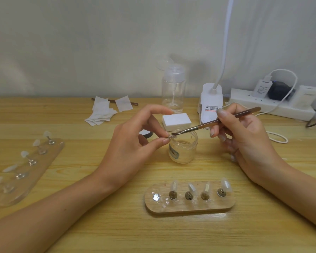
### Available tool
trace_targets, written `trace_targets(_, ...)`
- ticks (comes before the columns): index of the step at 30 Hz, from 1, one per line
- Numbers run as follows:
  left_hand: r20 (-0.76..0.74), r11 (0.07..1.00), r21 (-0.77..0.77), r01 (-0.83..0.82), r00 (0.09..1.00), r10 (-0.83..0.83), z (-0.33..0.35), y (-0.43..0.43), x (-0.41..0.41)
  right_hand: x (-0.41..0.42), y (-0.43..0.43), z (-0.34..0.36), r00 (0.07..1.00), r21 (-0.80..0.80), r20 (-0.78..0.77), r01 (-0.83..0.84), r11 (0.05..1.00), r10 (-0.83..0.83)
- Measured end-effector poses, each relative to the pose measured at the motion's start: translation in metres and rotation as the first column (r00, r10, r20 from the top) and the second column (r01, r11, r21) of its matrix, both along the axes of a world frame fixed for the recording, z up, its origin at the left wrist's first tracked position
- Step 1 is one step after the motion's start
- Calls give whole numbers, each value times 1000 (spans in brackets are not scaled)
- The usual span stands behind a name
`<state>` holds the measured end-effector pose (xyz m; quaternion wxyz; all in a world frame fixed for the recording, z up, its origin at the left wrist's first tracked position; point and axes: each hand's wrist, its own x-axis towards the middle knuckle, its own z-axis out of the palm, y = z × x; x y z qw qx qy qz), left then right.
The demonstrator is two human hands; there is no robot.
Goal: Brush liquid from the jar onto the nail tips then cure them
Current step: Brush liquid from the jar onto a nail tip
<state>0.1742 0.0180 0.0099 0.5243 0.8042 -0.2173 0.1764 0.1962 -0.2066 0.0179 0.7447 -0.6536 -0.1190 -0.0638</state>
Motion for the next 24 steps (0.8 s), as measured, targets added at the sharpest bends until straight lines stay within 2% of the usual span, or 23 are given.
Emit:
trace_targets(3, -9, 1000, -10, 7, 1000, -7, -1, 0, 0, 1, -2, 0, 999, 27, -28, 44, 999, -43)
trace_targets(7, -16, 1000, -25, 13, 1000, -13, -2, 0, 0, 0, -1, 1, 1000, 16, 24, -11, 1000, 10)
trace_targets(11, -38, 998, -58, 25, 999, -27, -2, 1, 1, 1, -2, 0, 999, 33, -19, 31, 999, -30)
trace_targets(16, -62, 996, -78, 36, 997, -41, -2, 1, 1, 0, 0, 0, 1000, 9, 27, -7, 1000, 7)
trace_targets(20, -76, 995, -91, 42, 996, -49, -2, 1, 1, 1, -2, -1, 999, 11, -16, 48, 999, -48)
trace_targets(24, -93, 992, -117, 49, 994, -60, 0, 1, 0, 1, -2, 0, 999, 30, 46, -9, 1000, 8)
